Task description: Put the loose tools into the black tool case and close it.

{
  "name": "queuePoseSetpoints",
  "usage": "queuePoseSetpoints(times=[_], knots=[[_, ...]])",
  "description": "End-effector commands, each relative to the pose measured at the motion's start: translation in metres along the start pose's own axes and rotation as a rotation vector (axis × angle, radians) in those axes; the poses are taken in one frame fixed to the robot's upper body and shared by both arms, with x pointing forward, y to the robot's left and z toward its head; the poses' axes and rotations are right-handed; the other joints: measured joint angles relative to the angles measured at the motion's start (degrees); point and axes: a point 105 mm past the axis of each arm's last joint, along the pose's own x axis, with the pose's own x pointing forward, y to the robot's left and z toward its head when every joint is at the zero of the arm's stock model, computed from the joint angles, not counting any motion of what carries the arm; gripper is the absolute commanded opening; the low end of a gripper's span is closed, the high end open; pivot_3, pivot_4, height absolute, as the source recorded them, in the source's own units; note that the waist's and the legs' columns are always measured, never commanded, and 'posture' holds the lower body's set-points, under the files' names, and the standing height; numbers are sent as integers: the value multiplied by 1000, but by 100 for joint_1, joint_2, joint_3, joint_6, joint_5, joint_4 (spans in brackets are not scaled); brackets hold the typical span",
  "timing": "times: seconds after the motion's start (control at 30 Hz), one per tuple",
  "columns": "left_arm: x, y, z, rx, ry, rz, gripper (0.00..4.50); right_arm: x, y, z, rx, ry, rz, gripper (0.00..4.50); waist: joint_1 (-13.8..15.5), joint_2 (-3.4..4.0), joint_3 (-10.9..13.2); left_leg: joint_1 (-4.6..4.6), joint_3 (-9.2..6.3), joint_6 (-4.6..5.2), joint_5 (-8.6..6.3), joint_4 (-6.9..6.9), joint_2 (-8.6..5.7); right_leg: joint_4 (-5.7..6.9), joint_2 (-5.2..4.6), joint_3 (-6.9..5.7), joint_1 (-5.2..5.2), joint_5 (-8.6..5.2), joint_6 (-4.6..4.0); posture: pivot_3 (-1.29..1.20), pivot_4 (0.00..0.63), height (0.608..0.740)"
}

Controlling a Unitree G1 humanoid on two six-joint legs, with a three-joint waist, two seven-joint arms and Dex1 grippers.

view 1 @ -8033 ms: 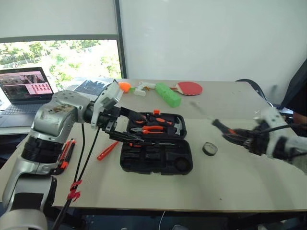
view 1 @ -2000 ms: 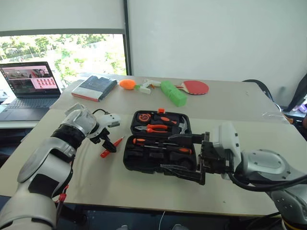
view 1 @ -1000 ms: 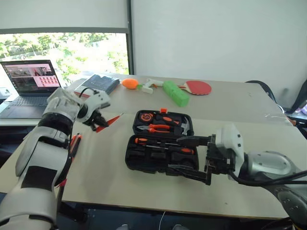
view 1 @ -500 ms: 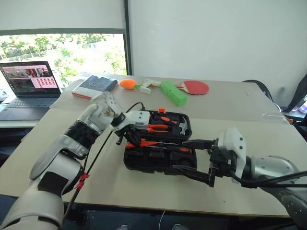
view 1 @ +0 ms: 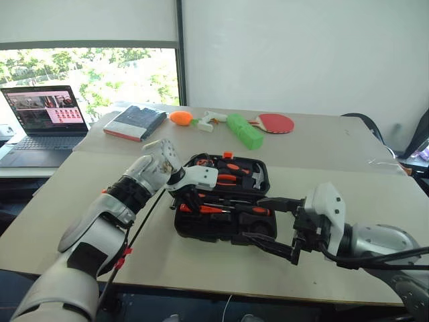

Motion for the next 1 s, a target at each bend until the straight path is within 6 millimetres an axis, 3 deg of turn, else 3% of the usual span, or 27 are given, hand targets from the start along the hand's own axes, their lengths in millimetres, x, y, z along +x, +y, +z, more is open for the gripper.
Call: queuePoseSetpoints(times=[0.03,0.8,0.87,1.0], knots=[[-1,5,3,5,18,20,411,-2,2,11,-39,-44,-7,4500,1,0,0,0,-1,0,0,0,-1,0,0,0,0,0,0,0,150,736],[5,3,-7,-57,72,-18,411,2,-4,10,-38,-62,-33,4500,-53,1,-1,0,-10,2,-1,0,-1,1,3,0,0,0,0,0,150,736],[4,3,-4,-61,54,-25,1414,2,-4,9,-38,-63,-34,4500,-58,1,-1,1,-11,2,-1,0,-1,3,3,0,0,0,0,0,150,736],[-7,0,0,-61,17,-29,2705,3,-4,8,-33,-64,-35,4500,-66,1,-1,0,-11,2,-1,0,-1,3,3,0,-1,0,0,0,150,736]])
